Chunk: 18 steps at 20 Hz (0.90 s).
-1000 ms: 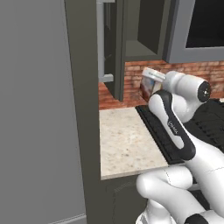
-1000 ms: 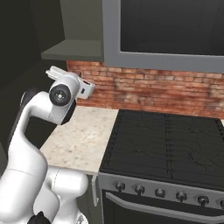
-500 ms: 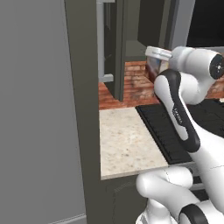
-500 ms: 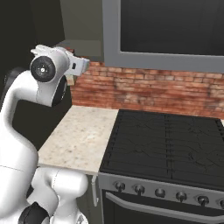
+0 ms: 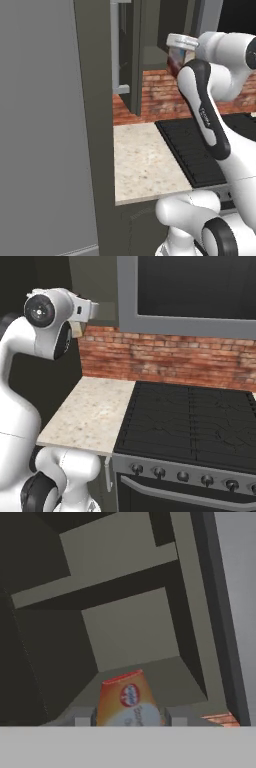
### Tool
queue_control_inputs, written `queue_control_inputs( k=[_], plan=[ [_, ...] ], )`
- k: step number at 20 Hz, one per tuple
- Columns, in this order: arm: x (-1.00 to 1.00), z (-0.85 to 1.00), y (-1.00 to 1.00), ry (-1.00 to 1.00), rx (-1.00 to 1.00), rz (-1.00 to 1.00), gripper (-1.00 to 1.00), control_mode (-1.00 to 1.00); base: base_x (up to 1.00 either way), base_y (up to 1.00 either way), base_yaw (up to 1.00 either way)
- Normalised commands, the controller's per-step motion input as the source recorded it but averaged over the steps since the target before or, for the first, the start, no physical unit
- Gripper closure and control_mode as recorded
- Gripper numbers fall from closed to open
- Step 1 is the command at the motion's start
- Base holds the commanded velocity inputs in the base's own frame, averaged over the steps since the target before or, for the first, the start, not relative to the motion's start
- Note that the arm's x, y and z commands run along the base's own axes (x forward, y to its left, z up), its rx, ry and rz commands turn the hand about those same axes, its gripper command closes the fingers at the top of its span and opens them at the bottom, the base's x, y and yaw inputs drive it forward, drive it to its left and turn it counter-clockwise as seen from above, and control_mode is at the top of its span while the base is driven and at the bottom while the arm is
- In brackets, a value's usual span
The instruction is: Pick the boxed food from the counter and place it in the cabinet. Then close the cabinet.
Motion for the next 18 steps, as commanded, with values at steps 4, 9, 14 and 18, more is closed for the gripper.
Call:
queue_control_inputs(
  k=[4,9,14,18],
  plan=[
    [0.24,0.00,0.34,-0.14,0.00,0.00,1.00,-1.00,0.00,0.00,0.00],
    [0.45,0.02,0.33,-0.09,0.00,0.00,1.00,-1.00,0.00,0.00,0.00],
    [0.72,0.34,0.05,0.08,0.00,-0.02,1.00,-1.00,0.00,0.00,0.00],
    [0.62,0.47,0.00,0.06,0.03,-0.02,1.00,-1.00,0.00,0.00,0.00]
  ],
)
